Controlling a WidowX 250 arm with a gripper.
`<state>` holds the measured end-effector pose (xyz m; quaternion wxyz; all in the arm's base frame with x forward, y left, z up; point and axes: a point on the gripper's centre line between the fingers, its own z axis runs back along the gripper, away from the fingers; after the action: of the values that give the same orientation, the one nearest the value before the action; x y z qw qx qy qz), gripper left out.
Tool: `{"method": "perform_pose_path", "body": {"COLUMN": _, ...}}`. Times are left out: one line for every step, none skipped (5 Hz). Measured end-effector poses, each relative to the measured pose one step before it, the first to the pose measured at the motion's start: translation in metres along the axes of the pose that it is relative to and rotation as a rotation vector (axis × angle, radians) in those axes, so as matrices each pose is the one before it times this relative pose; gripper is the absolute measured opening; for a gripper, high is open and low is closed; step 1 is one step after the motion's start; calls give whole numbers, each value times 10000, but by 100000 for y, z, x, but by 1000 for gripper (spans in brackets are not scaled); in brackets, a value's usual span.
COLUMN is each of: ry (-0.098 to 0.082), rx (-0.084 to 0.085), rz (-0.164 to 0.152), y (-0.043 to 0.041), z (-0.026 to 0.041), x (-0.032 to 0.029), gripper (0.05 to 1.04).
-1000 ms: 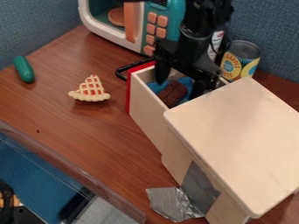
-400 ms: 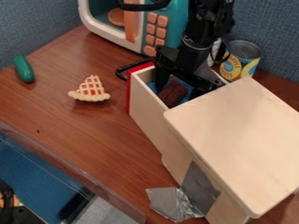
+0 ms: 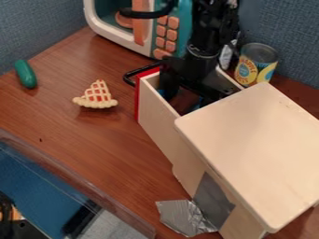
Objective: Taken the chocolate bar out of the drawer
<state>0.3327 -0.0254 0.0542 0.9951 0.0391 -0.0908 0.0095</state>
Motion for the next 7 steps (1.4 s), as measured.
{"method": "perform_pose_path", "body": {"ry": -25, "rx": -576, "rz": 413, "y": 200, "z": -81, "x": -237, "gripper": 669}}
{"method": "perform_pose_path", "body": {"ry": -91, "rx": -393, "rz": 83, "y": 84, "z": 79, "x": -265, "gripper": 591}}
{"method": "perform_pose_path", "body": {"ry": 62, "rx": -136, "rz": -121, "y": -177, "z": 497, "x": -407, "gripper": 591}}
{"method": "perform_pose_path", "body": {"ry": -172, "rx": -170, "rz": 9, "y": -46, "z": 1699, "x": 5, "gripper": 591}}
{"method": "perform_pose_path", "body": {"ry": -515, "rx": -95, "rz": -149, "y": -207, "z": 3534, "x": 561, "gripper": 591}}
{"method": "perform_pose_path", "body": {"ry": -265, "rx": 137, "rz": 286, "y": 1867, "z": 2173, "x": -31, "gripper": 591}}
{"method": "perform_pose_path", "body": {"ry": -138, "rx": 370, "rz": 738, "y": 3801, "z": 1680, "x": -265, "gripper": 591}}
